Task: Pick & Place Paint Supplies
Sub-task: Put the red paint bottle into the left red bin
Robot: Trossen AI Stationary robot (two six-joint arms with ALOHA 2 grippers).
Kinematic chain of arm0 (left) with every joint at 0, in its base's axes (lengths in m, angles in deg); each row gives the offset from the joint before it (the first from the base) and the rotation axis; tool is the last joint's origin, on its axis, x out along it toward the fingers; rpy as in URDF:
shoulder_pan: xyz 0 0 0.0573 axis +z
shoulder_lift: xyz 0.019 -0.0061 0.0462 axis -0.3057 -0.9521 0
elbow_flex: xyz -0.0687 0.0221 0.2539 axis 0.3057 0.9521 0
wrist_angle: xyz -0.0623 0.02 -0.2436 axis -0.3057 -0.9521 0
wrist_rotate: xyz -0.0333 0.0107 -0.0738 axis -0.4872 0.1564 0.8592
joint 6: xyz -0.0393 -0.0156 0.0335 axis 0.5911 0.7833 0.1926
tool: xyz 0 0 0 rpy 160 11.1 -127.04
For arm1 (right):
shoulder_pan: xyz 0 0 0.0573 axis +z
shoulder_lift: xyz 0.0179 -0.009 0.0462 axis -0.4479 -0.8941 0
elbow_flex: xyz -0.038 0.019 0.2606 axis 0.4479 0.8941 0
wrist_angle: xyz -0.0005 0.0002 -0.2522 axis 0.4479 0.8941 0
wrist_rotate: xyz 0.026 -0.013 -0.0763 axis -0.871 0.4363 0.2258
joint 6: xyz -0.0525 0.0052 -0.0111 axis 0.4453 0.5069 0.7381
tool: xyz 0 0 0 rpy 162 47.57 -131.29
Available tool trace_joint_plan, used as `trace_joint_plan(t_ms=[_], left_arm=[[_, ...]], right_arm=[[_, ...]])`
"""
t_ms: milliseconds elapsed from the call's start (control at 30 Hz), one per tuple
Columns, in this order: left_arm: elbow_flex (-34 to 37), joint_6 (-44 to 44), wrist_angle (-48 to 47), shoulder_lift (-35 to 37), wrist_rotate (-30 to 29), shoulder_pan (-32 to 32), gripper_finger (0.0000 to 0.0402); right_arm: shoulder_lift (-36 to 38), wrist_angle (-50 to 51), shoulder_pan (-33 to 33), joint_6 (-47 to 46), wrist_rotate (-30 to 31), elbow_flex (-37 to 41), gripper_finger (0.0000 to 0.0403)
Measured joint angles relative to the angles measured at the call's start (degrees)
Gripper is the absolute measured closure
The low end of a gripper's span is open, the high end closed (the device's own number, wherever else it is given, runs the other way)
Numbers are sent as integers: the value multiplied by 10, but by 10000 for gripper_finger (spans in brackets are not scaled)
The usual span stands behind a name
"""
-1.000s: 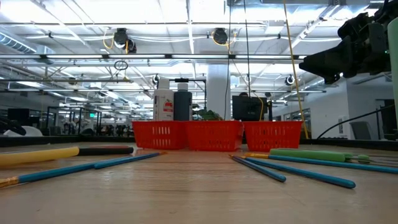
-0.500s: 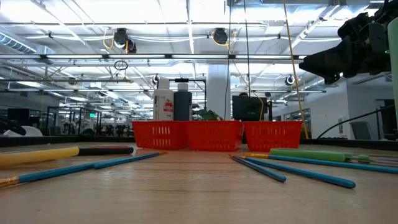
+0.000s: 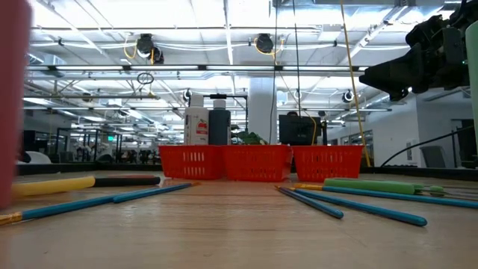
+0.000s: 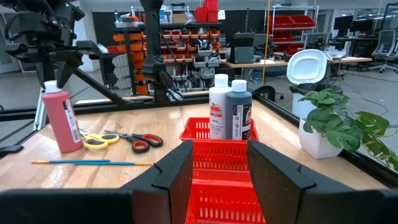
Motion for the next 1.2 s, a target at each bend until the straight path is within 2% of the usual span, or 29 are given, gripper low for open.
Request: trace_joint_plan(t_ms=[233, 367, 767, 1000, 1200], left_arm=[[-37, -12, 0, 36, -38, 53, 280], [-58, -59, -8, 61, -45, 98, 280], [-86, -205, -42, 105, -46, 294, 280], [-73, -230, -61, 105, 11, 407, 280], [-49, -236, -63, 104, 46, 467, 280]], right_arm=[[0, 0, 0, 0, 0, 0, 261], [0, 0, 0, 0, 0, 0, 261], [0, 0, 0, 0, 0, 0, 261], [0, 0, 0, 0, 0, 0, 261], [0, 0, 0, 0, 0, 0, 261]])
